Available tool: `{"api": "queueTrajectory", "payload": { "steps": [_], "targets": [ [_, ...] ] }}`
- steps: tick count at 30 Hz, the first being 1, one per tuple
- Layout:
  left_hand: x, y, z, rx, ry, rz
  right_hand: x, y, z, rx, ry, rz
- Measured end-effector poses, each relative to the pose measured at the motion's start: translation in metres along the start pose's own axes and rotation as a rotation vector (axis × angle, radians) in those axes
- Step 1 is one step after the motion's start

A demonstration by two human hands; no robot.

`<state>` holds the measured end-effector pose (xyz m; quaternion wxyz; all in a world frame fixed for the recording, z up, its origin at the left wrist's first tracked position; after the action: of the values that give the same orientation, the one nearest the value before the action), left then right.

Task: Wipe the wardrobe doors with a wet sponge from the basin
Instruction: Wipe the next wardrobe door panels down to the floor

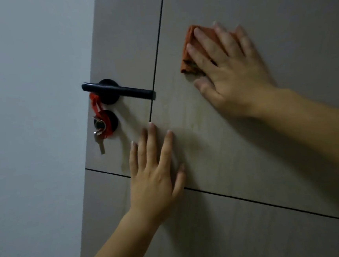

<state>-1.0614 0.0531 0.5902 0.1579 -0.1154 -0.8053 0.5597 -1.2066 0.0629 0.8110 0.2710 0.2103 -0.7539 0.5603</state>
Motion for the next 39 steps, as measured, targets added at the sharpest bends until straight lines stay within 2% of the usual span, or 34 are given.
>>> {"api": "queueTrajectory", "payload": {
  "steps": [2,5,7,9,13,15,16,18,21,23,26,28,30,33,36,37,39],
  "targets": [
    [-0.005,0.006,0.001,0.001,0.01,-0.022,-0.019,0.022,0.009,0.006,0.02,-0.073],
    [-0.011,0.011,0.002,-0.009,0.014,-0.02,-0.05,0.081,0.023,0.005,0.028,-0.322],
    [-0.017,0.011,0.002,-0.003,0.008,-0.019,-0.047,0.084,0.027,-0.018,0.05,-0.408],
    [-0.023,0.008,-0.001,0.016,0.018,-0.053,-0.036,0.051,0.022,-0.001,0.062,-0.385],
    [-0.031,0.005,-0.002,0.002,0.035,-0.073,-0.015,-0.035,-0.001,0.004,-0.025,-0.089],
    [-0.034,0.007,-0.003,0.003,0.037,-0.065,-0.025,-0.039,-0.002,-0.009,-0.023,-0.028],
    [-0.035,0.008,-0.003,0.007,0.039,-0.064,-0.034,-0.029,0.002,0.0,-0.011,-0.063],
    [-0.037,0.01,-0.003,0.018,0.029,-0.052,-0.058,0.006,0.013,0.047,0.01,-0.251],
    [-0.038,0.012,-0.001,0.025,0.011,-0.033,-0.062,0.023,0.022,0.016,0.068,-0.478],
    [-0.039,0.011,-0.001,0.032,0.018,-0.039,-0.049,-0.016,0.013,-0.011,0.048,-0.432],
    [-0.041,0.012,-0.001,0.051,0.008,-0.027,-0.032,-0.092,-0.003,-0.05,0.031,-0.237],
    [-0.044,0.015,-0.001,0.063,0.008,-0.03,-0.035,-0.109,-0.01,-0.037,0.062,-0.199],
    [-0.047,0.02,0.001,0.072,0.022,-0.056,-0.049,-0.089,-0.003,0.005,0.06,-0.262],
    [-0.05,0.032,0.004,0.086,0.021,-0.073,-0.077,-0.006,0.017,0.069,0.016,-0.407],
    [-0.055,0.039,0.004,0.077,0.012,-0.098,-0.095,0.05,0.031,0.004,0.055,-0.569],
    [-0.057,0.04,0.004,0.073,0.012,-0.103,-0.095,0.048,0.032,0.002,0.061,-0.555],
    [-0.058,0.039,0.003,0.07,0.018,-0.101,-0.091,0.023,0.025,0.02,0.02,-0.368]
  ]
}}
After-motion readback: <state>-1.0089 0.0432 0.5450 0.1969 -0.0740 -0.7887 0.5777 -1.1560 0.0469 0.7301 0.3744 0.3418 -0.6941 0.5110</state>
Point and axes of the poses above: each hand's wrist, its own y-axis away from the middle knuckle, its own z-axis out of the palm, x = y × z, the point moved 4 cm from there along -y, towards the middle knuckle, and after that the axes turned 1 degree about -x, right-handed, at the moved point
